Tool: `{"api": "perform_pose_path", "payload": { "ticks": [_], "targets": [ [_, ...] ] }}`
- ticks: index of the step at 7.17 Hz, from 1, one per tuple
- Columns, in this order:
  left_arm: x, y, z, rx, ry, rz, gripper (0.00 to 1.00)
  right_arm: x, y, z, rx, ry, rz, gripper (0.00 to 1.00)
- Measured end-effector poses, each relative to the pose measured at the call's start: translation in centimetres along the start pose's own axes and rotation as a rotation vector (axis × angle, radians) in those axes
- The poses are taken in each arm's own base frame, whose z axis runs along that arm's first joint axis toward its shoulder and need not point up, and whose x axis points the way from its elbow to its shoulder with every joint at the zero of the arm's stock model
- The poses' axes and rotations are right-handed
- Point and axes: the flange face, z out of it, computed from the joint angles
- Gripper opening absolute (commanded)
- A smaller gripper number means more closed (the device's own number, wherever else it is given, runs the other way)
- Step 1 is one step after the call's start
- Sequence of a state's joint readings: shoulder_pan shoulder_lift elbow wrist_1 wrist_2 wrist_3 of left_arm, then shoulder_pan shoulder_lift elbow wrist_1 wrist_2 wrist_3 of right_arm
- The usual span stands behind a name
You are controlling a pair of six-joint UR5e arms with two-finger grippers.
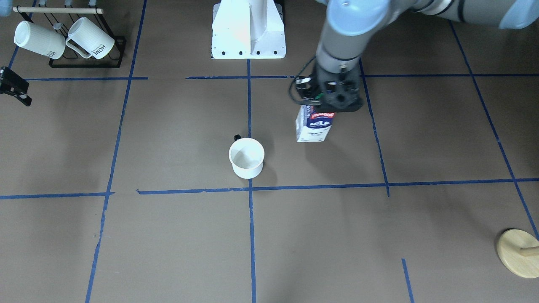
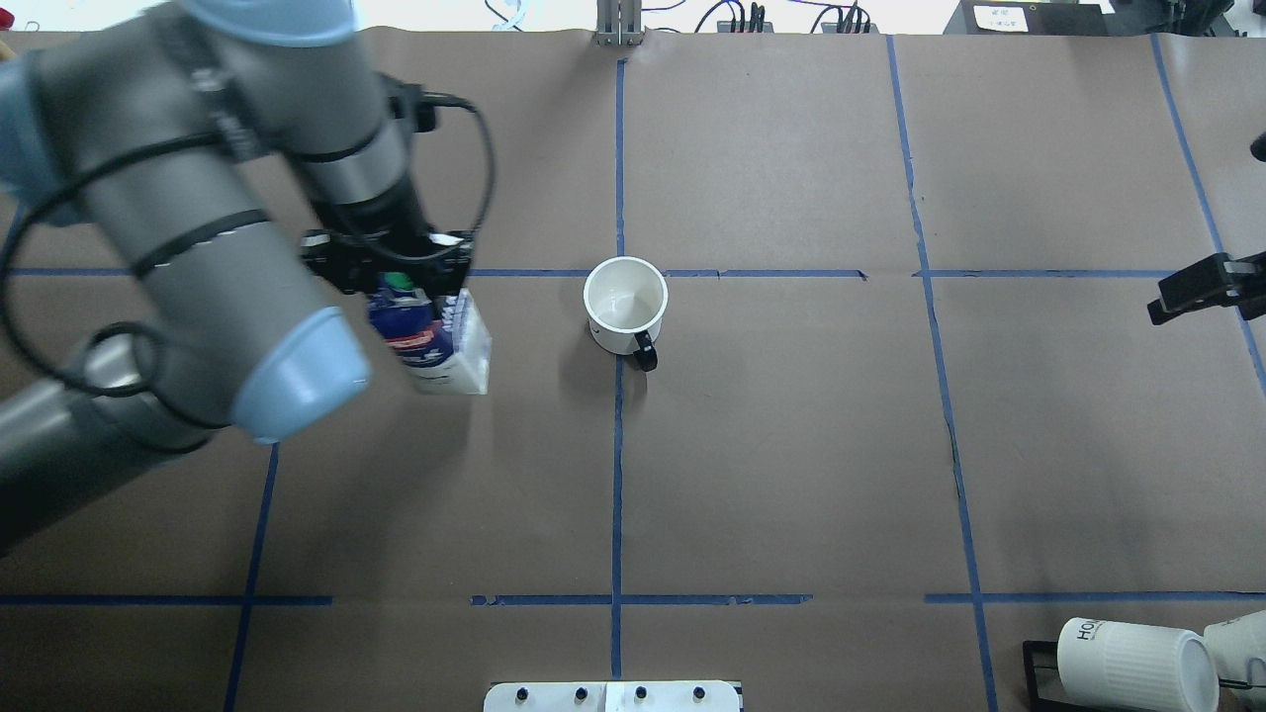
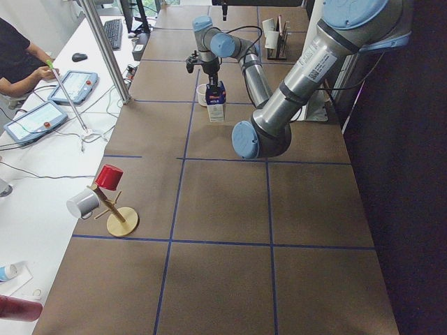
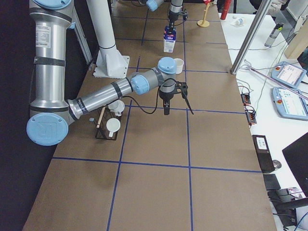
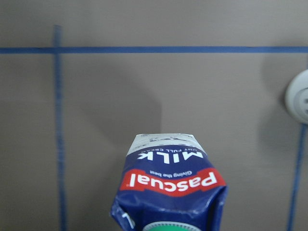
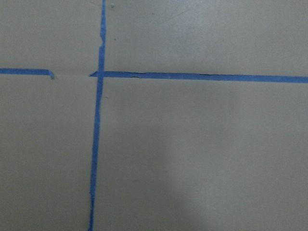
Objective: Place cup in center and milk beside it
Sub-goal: 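Carry the milk carton with the left gripper beside the mug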
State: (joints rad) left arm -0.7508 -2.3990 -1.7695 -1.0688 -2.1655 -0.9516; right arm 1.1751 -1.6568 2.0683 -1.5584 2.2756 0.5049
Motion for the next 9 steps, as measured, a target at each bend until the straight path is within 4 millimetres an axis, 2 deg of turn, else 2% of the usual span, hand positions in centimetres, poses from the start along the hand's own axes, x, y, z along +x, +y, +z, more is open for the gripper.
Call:
{"api": "perform_pose_path", "payload": {
  "ticks": [1, 2, 5, 6, 7, 9],
  "targets": [
    [2.8, -1.2, 0.1, -0.001, -0.005, -0.003, 0.02, 0.7, 0.2, 0.2, -0.005, 0.005, -0.001, 1.0],
    [4.5, -2.5, 0.6, 0.003, -0.002, 0.0, 0.03, 1.1, 0.3, 0.4, -0.01, 0.009, 0.002, 1.0],
    [6.5, -5.5, 2.7, 0.014, 0.015, 0.01, 0.09, 1.3, 0.4, 0.6, -0.014, 0.012, 0.004, 1.0],
    [6.6, -5.9, 3.2, 0.016, 0.018, 0.012, 0.43, 1.3, 0.4, 0.6, -0.013, 0.012, 0.005, 1.0],
    [6.7, -6.2, 3.4, 0.017, 0.02, 0.012, 0.99, 1.3, 0.4, 0.5, -0.013, 0.012, 0.005, 1.0],
    [6.8, -6.3, 3.4, 0.022, 0.026, 0.011, 1.0, 1.3, 0.4, 0.6, -0.014, 0.012, 0.006, 1.0]
  ]
}}
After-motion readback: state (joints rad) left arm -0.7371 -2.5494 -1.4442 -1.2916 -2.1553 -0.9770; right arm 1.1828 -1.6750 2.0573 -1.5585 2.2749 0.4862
